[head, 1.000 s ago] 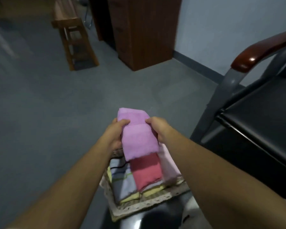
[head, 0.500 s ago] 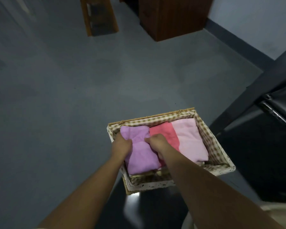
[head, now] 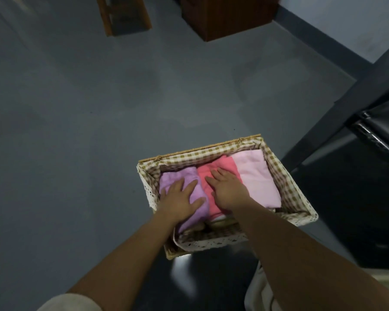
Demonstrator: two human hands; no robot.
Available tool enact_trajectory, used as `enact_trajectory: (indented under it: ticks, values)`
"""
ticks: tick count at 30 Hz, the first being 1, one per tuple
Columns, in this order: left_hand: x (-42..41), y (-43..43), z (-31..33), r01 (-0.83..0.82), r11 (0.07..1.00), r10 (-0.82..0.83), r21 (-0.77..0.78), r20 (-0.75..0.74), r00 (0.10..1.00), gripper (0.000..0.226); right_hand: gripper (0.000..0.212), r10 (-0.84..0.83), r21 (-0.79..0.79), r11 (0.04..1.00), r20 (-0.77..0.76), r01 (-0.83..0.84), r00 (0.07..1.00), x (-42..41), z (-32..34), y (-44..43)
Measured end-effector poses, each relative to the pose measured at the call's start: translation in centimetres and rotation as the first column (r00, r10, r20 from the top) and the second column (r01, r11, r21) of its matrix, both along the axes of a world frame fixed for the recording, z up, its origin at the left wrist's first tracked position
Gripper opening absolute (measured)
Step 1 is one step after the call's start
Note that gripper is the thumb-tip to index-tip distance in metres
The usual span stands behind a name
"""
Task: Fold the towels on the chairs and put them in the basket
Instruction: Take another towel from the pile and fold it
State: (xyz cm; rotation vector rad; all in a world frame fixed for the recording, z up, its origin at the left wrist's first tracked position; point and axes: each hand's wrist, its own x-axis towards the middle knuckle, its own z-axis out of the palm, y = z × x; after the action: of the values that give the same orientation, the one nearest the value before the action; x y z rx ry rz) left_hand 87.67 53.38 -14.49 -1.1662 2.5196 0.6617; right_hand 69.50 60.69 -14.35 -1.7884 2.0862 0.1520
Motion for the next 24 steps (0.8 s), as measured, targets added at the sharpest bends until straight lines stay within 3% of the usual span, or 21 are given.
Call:
enact_trajectory:
  ticks: [5,8,13,16,24]
  values:
    - [-0.2,-0.3,0.2,0.148,0.989,-0.145,0.020,0.366,0.919,0.099,0.057,-0.021,0.036,0.999,-0.027,0.022,0.999,-0.4,0.3,0.5]
    - [0.0,0.0,-0.1,0.144,0.990,-0.134,0.003,0.369,0.920,0.103,0.060,-0.028,0.055,0.998,-0.011,0.029,1.000,0.1,1.2,0.4]
    - [-1.7,-1.5,3.6,-0.011,0.998,0.016,-0.066,0.076,0.997,0.065,0.053,-0.164,-0.002,0.986,0.126,0.165,0.978,0.0,5.0,-0.3]
    - [-4.4,-3.3,8.7,-0.095,0.995,0.089,-0.038,-0.130,0.988,0.049,0.040,-0.274,-0.078,0.954,0.158,0.288,0.949,-2.1,9.4,-1.0]
    - [-15.2,-2.0,25.4,-0.020,0.987,-0.049,-0.160,-0.418,0.907,0.051,0.054,-0.502,-0.313,0.812,0.053,0.492,0.863,-12.1,27.4,5.5]
